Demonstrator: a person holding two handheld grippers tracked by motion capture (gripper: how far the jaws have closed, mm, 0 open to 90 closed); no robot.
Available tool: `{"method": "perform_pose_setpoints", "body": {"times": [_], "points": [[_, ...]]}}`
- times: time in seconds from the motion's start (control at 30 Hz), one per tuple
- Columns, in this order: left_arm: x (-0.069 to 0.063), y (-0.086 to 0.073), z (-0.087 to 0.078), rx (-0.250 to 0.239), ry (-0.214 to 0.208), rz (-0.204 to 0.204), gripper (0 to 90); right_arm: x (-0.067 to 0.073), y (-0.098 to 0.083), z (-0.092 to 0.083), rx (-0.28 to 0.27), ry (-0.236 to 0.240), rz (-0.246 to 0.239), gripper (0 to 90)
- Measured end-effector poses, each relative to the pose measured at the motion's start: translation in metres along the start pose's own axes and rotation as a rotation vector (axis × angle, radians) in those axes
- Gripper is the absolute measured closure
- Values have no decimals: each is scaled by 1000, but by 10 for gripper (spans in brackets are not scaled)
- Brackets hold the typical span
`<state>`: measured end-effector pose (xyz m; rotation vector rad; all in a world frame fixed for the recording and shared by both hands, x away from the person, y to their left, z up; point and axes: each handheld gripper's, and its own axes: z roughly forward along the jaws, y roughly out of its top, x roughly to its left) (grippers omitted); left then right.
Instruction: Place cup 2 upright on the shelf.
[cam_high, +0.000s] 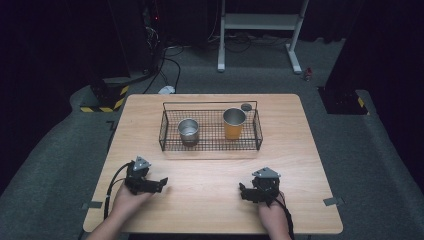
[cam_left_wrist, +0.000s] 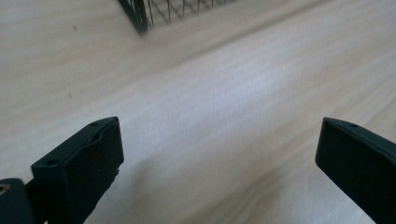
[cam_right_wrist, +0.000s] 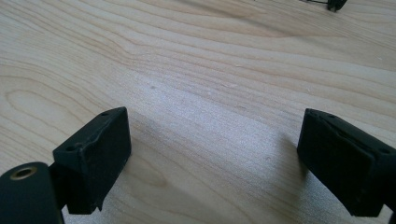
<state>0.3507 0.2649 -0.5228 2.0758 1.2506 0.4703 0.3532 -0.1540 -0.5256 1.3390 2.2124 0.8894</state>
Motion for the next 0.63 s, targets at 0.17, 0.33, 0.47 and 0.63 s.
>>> {"method": "perform_pose_setpoints", "body": {"times": [0.17, 0.33, 0.47, 0.63], "points": [[-3, -12, -2, -17, 41, 8, 31, 0, 0, 0, 0, -1, -1, 96], [-6, -15, -3, -30, 58, -9, 30, 0, 0, 0, 0, -1, -3, 95], [-6, -15, -3, -31, 58, -11, 26, 0, 0, 0, 0, -1, -3, 96], [-5, -14, -2, -28, 58, -8, 20, 0, 0, 0, 0, -1, -3, 95]]}}
